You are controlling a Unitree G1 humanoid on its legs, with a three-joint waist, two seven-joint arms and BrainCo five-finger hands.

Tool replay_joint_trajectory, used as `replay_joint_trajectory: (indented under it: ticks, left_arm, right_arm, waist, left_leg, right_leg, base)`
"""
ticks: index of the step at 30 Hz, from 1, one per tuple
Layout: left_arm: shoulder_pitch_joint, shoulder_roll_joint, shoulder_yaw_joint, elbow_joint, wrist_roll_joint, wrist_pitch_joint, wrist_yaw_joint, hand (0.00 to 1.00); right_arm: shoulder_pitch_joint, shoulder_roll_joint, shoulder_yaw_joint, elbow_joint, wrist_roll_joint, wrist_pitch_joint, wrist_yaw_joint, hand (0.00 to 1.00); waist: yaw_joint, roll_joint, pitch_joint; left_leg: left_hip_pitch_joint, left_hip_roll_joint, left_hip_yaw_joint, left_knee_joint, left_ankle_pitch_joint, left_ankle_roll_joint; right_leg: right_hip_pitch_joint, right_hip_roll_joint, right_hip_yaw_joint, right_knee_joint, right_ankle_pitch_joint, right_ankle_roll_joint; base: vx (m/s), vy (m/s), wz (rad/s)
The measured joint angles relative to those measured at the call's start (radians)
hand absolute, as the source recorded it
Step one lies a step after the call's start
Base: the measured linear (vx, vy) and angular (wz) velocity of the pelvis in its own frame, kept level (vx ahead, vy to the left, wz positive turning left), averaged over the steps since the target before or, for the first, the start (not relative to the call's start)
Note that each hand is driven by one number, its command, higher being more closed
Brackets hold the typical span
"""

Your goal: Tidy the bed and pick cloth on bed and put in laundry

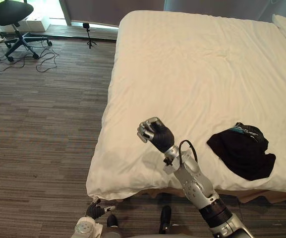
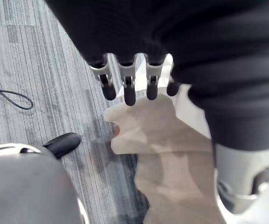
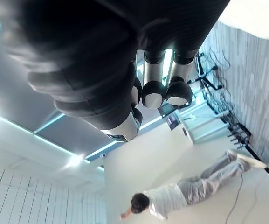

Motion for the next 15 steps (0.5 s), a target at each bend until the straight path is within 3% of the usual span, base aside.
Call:
replay_joint_trajectory:
  ticks: [6,9,13,14,15]
  left_arm:
    - [0.003,-0.038,-0.001,0.000,-0.002,-0.002,0.001,0.00]
    - [0.007,-0.038,0.006,0.000,0.000,-0.005,0.005,0.00]
    - [0.022,-0.035,0.031,-0.001,0.034,-0.027,0.008,0.00]
    - [0.029,-0.034,0.047,0.000,0.045,-0.028,0.007,0.00]
    - [0.038,-0.029,0.051,0.000,0.063,-0.027,0.006,0.00]
  right_arm:
    - [0.012,-0.047,-0.117,0.303,-0.057,0.027,-0.021,1.00]
    - [0.106,-0.054,-0.172,0.323,-0.076,0.005,-0.006,1.00]
    - [0.230,-0.015,-0.309,0.357,-0.063,-0.012,-0.005,1.00]
    - [0.253,0.005,-0.342,0.372,-0.061,-0.014,-0.005,0.00]
    - [0.292,0.030,-0.386,0.399,-0.071,-0.022,-0.004,0.00]
  waist:
    - [0.001,0.075,0.066]
    - [-0.004,0.072,0.067]
    - [-0.023,0.047,0.060]
    - [-0.037,0.037,0.056]
    - [-0.058,0.022,0.047]
  left_leg:
    - [-0.012,-0.005,-0.004,-0.002,0.002,0.003]
    - [-0.005,0.005,-0.008,-0.005,-0.002,-0.002]
    - [0.040,0.005,0.015,0.005,-0.024,-0.003]
    - [0.047,0.005,0.018,0.009,-0.031,-0.004]
    - [0.047,0.008,0.022,0.027,-0.045,-0.005]
  right_leg:
    - [-0.012,-0.004,0.002,0.000,0.002,0.004]
    - [-0.008,0.008,0.005,0.000,0.000,0.005]
    - [0.033,0.008,0.020,0.000,-0.014,0.009]
    - [0.040,0.008,0.025,-0.001,-0.017,0.011]
    - [0.046,0.008,0.030,-0.003,-0.018,0.011]
  base:
    - [0.01,-0.002,0.00]
    - [0.05,-0.029,-0.05]
    - [0.01,-0.003,-0.07]
    - [0.01,0.011,-0.12]
    - [0.00,0.010,-0.16]
